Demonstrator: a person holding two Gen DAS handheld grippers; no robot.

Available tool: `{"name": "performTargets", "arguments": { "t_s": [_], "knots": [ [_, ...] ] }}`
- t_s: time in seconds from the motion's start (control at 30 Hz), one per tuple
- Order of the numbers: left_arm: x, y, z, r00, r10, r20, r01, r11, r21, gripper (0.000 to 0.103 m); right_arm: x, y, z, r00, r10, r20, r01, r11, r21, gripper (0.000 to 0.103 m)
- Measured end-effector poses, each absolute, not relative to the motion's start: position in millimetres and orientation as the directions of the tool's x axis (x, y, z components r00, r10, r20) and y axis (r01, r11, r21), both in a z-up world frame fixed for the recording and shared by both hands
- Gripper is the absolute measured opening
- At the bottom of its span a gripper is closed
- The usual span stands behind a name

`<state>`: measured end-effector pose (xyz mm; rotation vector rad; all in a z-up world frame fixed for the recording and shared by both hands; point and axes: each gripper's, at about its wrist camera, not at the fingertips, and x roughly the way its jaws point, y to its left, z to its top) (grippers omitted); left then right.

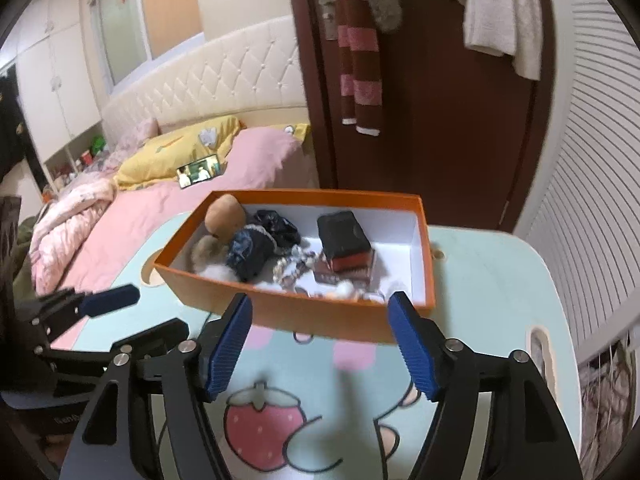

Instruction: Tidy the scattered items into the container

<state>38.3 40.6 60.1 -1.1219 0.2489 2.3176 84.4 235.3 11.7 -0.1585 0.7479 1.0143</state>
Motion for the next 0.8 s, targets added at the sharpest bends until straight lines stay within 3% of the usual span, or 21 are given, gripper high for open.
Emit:
{"name": "performTargets", "arguments": {
  "t_s": [0.33, 0.37, 0.47, 0.53, 0.57, 0.8],
  "knots": [
    [39, 28, 11, -0.495, 0.288, -0.82, -0.448, -0.893, -0.043, 0.075, 81, 222, -44, 0.312, 0.589, -0.745, -0.73, 0.651, 0.209, 0.074],
    [39, 28, 9, -0.505, 0.272, -0.819, -0.44, -0.898, -0.027, 0.081, 81, 222, -48, 0.31, 0.579, -0.754, -0.723, 0.659, 0.208, 0.078],
    [41, 32, 6, -0.531, 0.24, -0.813, -0.443, -0.896, 0.025, 0.083, 81, 227, -59, 0.309, 0.535, -0.786, -0.719, 0.673, 0.176, 0.092],
    [42, 35, 3, -0.529, 0.236, -0.815, -0.454, -0.89, 0.038, 0.097, 79, 229, -64, 0.347, 0.495, -0.796, -0.71, 0.693, 0.121, 0.101],
    [42, 35, 1, -0.528, 0.231, -0.817, -0.446, -0.894, 0.035, 0.103, 80, 228, -65, 0.355, 0.49, -0.796, -0.698, 0.705, 0.122, 0.102],
    [39, 34, -2, -0.551, 0.232, -0.802, -0.429, -0.903, 0.034, 0.103, 83, 228, -68, 0.376, 0.478, -0.794, -0.677, 0.726, 0.116, 0.102]
  ]
}}
